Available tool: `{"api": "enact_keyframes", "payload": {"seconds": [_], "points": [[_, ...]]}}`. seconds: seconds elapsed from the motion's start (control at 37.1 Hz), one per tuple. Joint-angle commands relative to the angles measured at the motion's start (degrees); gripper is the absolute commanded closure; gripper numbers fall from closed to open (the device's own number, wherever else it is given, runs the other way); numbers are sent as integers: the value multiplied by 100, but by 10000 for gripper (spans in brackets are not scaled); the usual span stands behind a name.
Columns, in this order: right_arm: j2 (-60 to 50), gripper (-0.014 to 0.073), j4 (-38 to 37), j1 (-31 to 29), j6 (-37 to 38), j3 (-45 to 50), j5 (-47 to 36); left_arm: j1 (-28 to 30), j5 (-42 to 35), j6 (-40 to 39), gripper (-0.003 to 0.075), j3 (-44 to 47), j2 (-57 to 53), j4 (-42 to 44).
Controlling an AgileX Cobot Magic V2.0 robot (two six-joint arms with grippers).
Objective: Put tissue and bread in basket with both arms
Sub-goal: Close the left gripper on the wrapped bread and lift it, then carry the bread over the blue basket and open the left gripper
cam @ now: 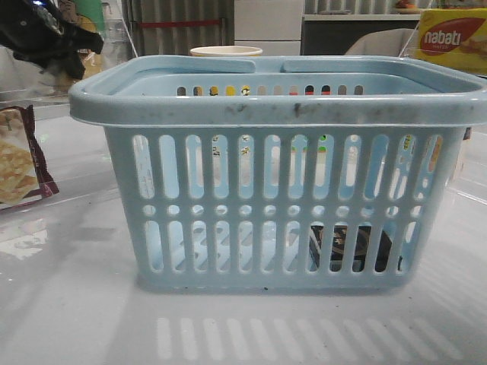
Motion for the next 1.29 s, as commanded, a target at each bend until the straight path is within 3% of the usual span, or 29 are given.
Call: {"api": "enact_keyframes", "payload": {"seconds": [0.0, 0.22, 0.46, 0.62, 0.92, 1.02, 1.18, 1.27], "points": [[14, 22, -73, -5, -51, -150, -431, -109, -177, 5, 629, -212, -844, 14], [14, 22, -73, -5, -51, -150, -431, -525, 533, 56, 629, -212, -1771, 14], [14, 22, -73, -5, -51, -150, -431, -1492, 1279, 826, 629, 5, -2562, -278], [14, 22, -73, -5, -51, -150, -431, -2258, 1649, 1058, 629, 197, -2594, -396], [14, 22, -73, -5, -51, -150, -431, -3216, 1527, 1047, 619, 654, -2108, -432], [14, 22, -73, -5, -51, -150, -431, -3312, 1491, 1047, 536, 676, -1876, -458], [14, 22, -73, -5, -51, -150, -431, -3323, 1452, 1047, 267, 676, -1749, -658], [14, 22, -73, -5, -51, -150, -431, -3323, 1485, 1047, 205, 676, -1887, -648]]}}
